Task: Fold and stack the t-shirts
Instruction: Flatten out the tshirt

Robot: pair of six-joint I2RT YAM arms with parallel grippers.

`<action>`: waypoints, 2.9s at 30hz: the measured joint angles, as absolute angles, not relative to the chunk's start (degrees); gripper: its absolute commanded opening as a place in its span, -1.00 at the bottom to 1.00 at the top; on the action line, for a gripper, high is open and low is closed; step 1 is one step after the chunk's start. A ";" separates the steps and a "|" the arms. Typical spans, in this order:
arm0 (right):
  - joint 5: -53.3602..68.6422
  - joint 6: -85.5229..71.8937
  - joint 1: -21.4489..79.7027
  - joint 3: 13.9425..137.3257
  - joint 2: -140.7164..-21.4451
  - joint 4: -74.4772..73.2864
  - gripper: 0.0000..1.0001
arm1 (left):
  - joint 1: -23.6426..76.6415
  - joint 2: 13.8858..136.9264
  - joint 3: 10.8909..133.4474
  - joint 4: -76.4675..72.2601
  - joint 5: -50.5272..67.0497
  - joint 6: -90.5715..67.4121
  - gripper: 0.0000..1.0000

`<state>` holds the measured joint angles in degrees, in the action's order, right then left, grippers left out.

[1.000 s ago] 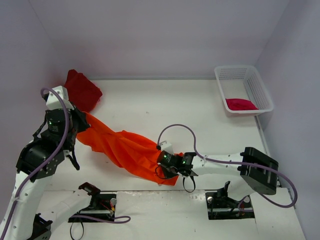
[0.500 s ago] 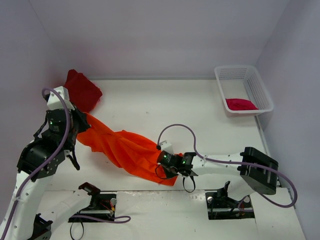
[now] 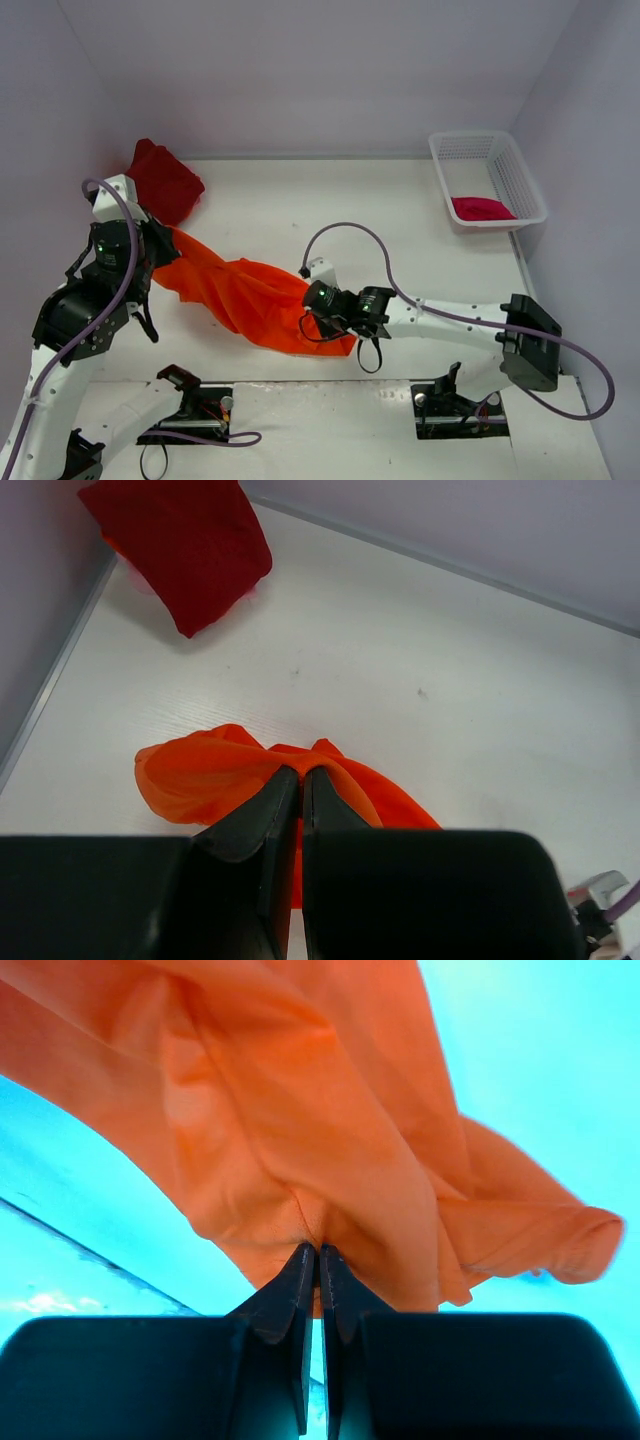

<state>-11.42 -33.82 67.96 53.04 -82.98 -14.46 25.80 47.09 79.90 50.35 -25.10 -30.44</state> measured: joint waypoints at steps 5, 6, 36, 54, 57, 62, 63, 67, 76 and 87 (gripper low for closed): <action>-14.09 -31.94 67.88 58.26 -79.70 -18.39 -1.00 | 25.80 46.76 79.90 50.35 -25.12 -30.44 -1.00; -14.50 -31.55 67.79 58.78 -78.87 -19.00 -1.00 | 25.80 46.74 79.90 50.37 -25.12 -30.44 -1.00; -23.55 -18.15 52.47 82.30 -58.02 -27.51 -1.00 | 25.74 45.76 89.82 52.99 -28.18 -30.39 -1.00; -28.12 -14.55 52.60 91.24 -42.30 -27.59 -1.00 | 25.80 44.86 100.20 53.54 -30.55 -28.64 -1.00; -26.24 -14.74 52.60 89.69 -42.09 -27.66 -1.00 | 25.80 44.77 100.95 53.56 -31.33 -28.27 -1.00; -22.61 -15.07 52.60 87.39 -42.11 -28.12 -1.00 | 25.80 44.14 101.97 53.74 -33.30 -26.94 -1.00; -21.78 -15.14 52.60 87.02 -42.11 -28.12 -1.00 | 25.80 44.07 102.48 53.78 -33.65 -26.55 -1.00; -19.42 -15.97 52.58 85.08 -42.00 -28.03 -1.00 | 25.80 43.64 103.90 53.74 -35.03 -25.34 -1.00; -16.43 -18.20 52.58 79.59 -41.21 -28.14 -1.00 | 26.24 43.38 103.50 52.31 -36.27 -23.11 -1.00; -16.01 -20.16 52.58 76.23 -40.64 -28.12 -1.00 | 26.24 47.29 102.63 45.87 -35.16 -20.95 -1.00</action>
